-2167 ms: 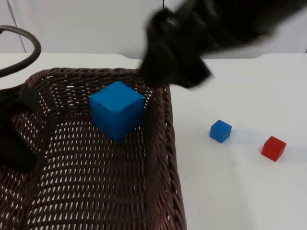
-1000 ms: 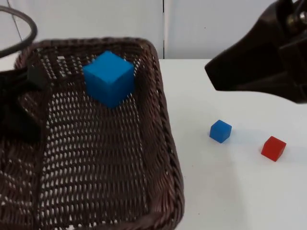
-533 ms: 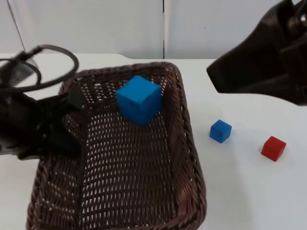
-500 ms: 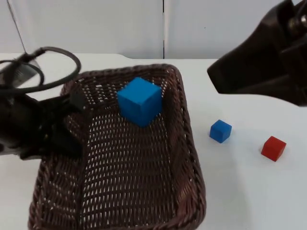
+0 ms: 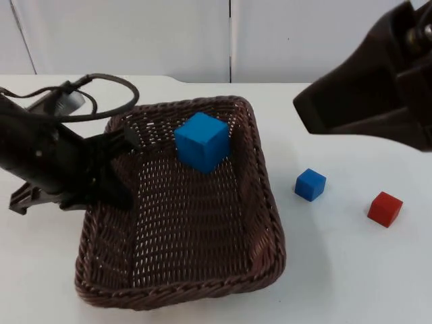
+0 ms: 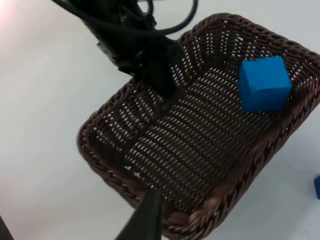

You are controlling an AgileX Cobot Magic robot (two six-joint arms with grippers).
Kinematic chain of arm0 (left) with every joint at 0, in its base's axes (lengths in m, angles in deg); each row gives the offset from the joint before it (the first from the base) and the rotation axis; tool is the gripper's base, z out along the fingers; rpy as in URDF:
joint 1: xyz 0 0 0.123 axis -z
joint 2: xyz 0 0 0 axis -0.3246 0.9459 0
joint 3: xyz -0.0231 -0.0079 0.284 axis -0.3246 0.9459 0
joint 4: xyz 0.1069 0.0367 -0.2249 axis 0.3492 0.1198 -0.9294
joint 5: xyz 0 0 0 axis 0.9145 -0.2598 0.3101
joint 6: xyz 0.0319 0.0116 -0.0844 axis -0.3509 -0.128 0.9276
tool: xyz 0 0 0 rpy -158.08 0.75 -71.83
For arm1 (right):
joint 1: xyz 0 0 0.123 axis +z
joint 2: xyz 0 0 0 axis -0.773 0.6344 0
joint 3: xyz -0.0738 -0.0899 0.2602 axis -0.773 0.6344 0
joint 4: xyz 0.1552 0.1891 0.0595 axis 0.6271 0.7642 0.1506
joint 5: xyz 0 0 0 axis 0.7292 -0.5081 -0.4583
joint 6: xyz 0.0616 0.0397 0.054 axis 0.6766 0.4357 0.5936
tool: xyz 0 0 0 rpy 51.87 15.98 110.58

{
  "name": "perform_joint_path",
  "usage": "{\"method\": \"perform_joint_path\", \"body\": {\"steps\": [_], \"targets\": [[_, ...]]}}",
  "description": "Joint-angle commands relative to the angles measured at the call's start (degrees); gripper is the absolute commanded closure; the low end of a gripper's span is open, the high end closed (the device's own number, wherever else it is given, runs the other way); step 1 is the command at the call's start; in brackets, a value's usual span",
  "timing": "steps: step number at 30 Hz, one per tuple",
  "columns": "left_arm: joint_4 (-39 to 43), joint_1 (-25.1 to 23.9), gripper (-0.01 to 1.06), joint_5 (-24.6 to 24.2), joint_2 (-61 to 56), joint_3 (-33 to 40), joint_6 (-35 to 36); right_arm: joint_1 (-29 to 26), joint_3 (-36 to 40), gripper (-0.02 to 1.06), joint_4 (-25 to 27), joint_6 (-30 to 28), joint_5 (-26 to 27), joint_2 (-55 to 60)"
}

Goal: Pick up the basket with the left hand and place the largest block into the basket with the right hand.

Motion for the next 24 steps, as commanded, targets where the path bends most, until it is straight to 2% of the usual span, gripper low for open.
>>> {"method": "perform_joint_path", "body": {"steps": [1,6,24], "targets": [[-1.73,0.36,1.05,1.18,1.9,-1.56,-0.34,0.39,0.21,0.17,-0.31,0.08,0.32,-0.4],[-1.73,0.36,1.05,4.26,4.35,-1.61,-0.34,0.39,0.21,0.17,-0.31,0.08,0.32,-0.4],[-2.34,0.36,1.05,7.73,4.37,-1.61,-0.48,0.39,0.21,0.17,-0.31,0.08,0.32,-0.4]]}}
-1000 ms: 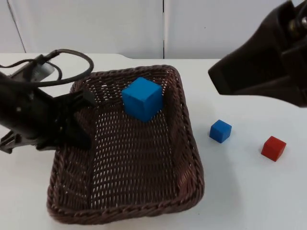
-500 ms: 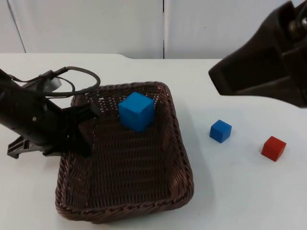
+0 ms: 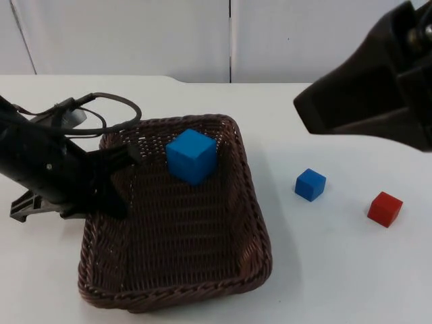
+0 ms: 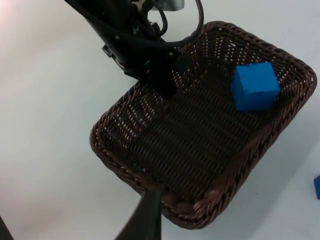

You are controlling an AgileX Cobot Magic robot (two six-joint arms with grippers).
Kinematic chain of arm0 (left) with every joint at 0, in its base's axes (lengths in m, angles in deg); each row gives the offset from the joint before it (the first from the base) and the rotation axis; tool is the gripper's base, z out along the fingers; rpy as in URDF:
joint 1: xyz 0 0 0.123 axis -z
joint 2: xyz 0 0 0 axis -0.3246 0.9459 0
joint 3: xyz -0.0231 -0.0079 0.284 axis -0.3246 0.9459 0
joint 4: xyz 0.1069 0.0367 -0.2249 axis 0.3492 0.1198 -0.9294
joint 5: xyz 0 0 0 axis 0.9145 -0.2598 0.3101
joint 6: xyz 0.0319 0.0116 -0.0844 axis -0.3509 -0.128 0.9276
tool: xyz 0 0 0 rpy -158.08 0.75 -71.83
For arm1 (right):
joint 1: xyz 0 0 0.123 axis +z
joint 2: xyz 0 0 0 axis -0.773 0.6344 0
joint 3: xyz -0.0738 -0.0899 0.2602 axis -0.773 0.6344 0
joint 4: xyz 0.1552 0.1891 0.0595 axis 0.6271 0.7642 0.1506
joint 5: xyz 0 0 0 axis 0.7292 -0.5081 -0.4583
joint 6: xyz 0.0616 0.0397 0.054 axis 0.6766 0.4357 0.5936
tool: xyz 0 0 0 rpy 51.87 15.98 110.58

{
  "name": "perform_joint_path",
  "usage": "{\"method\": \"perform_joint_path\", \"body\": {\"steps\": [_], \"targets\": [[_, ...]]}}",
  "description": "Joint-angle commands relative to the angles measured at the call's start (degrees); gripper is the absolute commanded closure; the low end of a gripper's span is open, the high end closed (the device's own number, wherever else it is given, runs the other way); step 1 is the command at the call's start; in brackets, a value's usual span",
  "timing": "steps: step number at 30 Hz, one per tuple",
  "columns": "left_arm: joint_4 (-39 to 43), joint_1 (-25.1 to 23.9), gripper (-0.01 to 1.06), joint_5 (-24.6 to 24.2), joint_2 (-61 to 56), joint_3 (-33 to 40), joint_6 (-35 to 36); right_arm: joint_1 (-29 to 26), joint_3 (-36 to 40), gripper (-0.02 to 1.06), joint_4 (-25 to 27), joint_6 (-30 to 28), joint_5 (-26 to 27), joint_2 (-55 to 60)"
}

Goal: Pick up the basket with the left hand and place the largest block into the basket with the right hand.

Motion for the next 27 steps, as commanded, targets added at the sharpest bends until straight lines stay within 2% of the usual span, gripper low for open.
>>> {"method": "perform_joint_path", "body": {"steps": [1,8,11,15,16,18,20,27], "targets": [[-1.81,0.36,1.05,1.96,-0.22,-0.34,-0.25,0.39,0.21,0.17,-0.31,0.21,0.32,-0.4],[-1.49,0.36,1.05,1.88,-0.22,-0.34,-1.1,0.39,0.21,0.17,-0.2,0.21,0.31,-0.4],[-1.79,0.36,1.01,1.77,-0.22,-0.34,-1.1,0.39,0.21,0.17,-0.2,0.21,0.31,-0.4],[-2.64,0.36,0.59,-0.1,-0.22,-0.34,-1.32,0.39,0.21,0.17,-0.2,-1.17,0.31,-0.4],[-2.64,0.36,0.59,-0.1,-0.22,-0.34,-1.32,0.39,0.21,0.17,-0.2,-1.17,0.31,-0.4],[-0.5,0.0,0.25,-1.25,-0.42,-0.34,-1.47,0.39,0.21,0.17,-0.2,-2.27,0.31,-0.4],[-0.27,0.0,0.0,-1.26,-0.56,-0.34,-1.34,0.39,0.21,0.17,-0.2,-2.77,0.31,-0.4],[3.2,0.0,0.0,1.81,-5.35,-0.34,-1.25,0.39,0.21,0.17,-0.4,-3.05,0.8,-0.4]]}}
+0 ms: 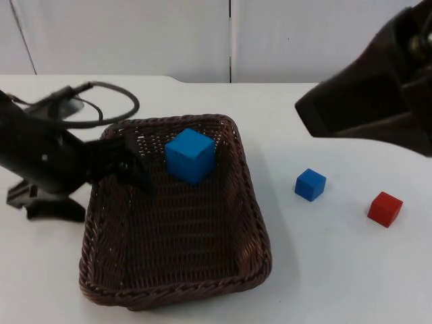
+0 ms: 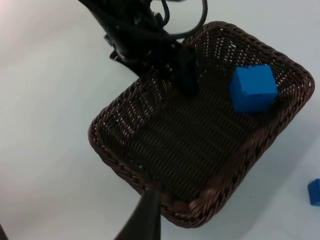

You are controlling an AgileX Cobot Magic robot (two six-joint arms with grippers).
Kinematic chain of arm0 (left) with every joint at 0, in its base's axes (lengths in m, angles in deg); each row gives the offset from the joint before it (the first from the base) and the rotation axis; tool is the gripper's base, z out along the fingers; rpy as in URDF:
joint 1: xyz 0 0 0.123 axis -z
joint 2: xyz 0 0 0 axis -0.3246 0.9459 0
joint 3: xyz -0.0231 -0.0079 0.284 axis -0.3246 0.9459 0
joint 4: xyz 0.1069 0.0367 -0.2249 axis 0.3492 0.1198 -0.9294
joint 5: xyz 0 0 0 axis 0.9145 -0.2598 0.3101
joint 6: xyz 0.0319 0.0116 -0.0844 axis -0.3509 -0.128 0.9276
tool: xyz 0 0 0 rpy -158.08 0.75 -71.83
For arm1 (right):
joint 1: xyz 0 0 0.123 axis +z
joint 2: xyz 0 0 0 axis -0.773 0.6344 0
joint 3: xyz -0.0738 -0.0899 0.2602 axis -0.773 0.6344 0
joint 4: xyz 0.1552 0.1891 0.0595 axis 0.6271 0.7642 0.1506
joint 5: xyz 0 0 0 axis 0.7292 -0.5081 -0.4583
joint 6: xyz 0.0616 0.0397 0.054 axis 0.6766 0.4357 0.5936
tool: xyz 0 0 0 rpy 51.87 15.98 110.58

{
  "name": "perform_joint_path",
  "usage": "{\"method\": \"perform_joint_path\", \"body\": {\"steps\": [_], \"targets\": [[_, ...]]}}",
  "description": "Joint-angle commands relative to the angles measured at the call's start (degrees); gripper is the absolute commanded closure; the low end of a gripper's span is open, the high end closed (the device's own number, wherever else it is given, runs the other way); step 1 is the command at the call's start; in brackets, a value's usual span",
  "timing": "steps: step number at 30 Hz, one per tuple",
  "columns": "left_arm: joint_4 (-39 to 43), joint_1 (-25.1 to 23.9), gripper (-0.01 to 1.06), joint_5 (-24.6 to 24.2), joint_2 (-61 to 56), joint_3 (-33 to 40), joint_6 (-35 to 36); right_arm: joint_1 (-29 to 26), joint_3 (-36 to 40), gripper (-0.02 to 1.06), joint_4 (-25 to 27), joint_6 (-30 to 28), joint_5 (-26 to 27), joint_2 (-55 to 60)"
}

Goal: Pick up the basket with the left hand and place the largest block into the basket with the right hand.

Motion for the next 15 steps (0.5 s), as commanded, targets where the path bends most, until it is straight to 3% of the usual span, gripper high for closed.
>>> {"method": "perform_joint_path", "body": {"steps": [1,15], "targets": [[2.15,0.0,0.0,1.43,-2.94,-0.27,-0.22,0.39,0.21,0.17,-0.4,-0.42,0.8,-0.4],[10.41,0.0,0.0,0.13,-18.63,-0.05,2.62,0.39,0.21,0.17,-1.35,-0.42,2.6,-4.58]]}}
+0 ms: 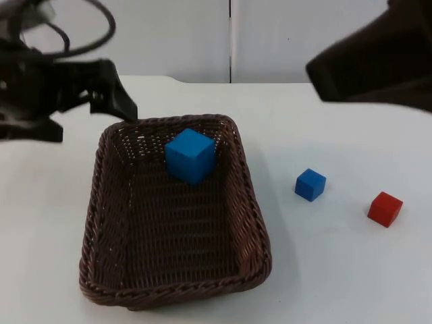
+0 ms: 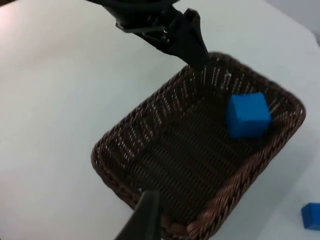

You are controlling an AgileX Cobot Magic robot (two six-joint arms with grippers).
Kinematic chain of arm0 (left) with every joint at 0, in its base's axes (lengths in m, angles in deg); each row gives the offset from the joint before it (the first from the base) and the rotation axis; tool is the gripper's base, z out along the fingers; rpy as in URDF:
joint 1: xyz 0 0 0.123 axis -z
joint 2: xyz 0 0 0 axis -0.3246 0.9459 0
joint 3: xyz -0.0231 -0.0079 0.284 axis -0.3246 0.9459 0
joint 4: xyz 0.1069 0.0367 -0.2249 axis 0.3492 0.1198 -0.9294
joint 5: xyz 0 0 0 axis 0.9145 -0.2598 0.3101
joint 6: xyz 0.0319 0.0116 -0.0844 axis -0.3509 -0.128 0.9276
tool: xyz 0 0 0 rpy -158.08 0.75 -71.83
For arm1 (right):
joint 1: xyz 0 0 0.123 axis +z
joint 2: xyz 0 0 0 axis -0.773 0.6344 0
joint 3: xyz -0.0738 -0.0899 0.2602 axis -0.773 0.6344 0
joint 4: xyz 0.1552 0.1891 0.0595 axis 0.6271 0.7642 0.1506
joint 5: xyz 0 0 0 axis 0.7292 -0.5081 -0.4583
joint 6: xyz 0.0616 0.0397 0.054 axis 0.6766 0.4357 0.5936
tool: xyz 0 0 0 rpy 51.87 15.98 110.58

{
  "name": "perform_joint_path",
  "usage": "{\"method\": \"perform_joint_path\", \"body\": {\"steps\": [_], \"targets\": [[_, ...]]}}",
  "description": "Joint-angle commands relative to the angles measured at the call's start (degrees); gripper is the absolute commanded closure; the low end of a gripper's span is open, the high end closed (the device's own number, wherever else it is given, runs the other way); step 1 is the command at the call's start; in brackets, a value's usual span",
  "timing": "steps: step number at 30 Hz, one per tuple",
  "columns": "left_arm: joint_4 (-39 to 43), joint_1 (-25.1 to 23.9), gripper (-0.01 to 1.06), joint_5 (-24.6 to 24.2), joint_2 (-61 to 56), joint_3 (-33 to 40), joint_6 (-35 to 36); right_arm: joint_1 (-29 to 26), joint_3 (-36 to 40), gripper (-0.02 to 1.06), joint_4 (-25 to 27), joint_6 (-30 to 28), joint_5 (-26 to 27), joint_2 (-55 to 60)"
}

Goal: Pick up the basket with the left hand and place the largest block into the basket with the right hand.

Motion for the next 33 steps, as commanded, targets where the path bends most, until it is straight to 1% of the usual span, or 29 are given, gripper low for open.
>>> {"method": "perform_joint_path", "body": {"steps": [1,6,7,9,12,16,17,20,22,26,27,31,33], "targets": [[2.17,0.0,0.0,-0.91,-2.47,-0.05,1.27,0.39,0.0,0.17,-0.54,-0.06,0.87,-1.48],[5.63,0.0,0.0,-1.98,-5.96,0.31,4.91,0.39,0.0,0.17,-0.65,0.28,-0.42,-3.85],[6.0,0.0,0.0,-2.62,-7.43,0.85,4.91,0.39,0.0,0.17,-0.65,0.28,-0.91,-4.25],[6.0,0.0,0.0,-2.74,-8.41,1.35,4.91,0.39,0.0,0.17,-0.65,0.28,-1.47,-4.93],[6.13,0.0,0.0,-2.62,-12.5,3.96,4.91,0.39,0.03,0.17,-0.65,0.28,-3.19,-6.81],[7.02,0.0,0.0,-3.02,-17.78,6.24,4.7,0.39,1.19,0.17,-0.65,0.17,-3.16,-8.46],[7.54,0.0,0.0,-3.31,-18.4,6.36,4.7,0.39,1.92,0.17,-0.65,0.17,-2.89,-9.16],[10.08,0.0,0.0,-6.8,-24.21,6.51,5.01,0.39,4.97,0.17,-0.65,0.17,-2.43,-11.86],[10.22,0.0,0.0,-7.26,-25.07,6.51,5.01,0.39,6.13,0.17,-0.65,0.17,-2.43,-12.86],[10.48,0.0,0.0,-10.32,-31.79,6.51,5.01,0.39,11.14,0.17,-0.65,0.17,-1.64,-17.1],[10.48,0.0,0.0,-10.32,-31.79,6.51,5.01,0.39,11.14,0.17,-0.65,0.17,-1.64,-17.1],[11.28,0.0,0.0,-12.52,-39.28,6.51,5.01,0.39,14.86,0.17,-0.65,0.17,-1.64,-21.6],[11.57,0.0,0.0,-13.05,-41.04,6.51,5.18,0.39,15.35,0.17,-0.65,0.17,-1.64,-22.46]]}}
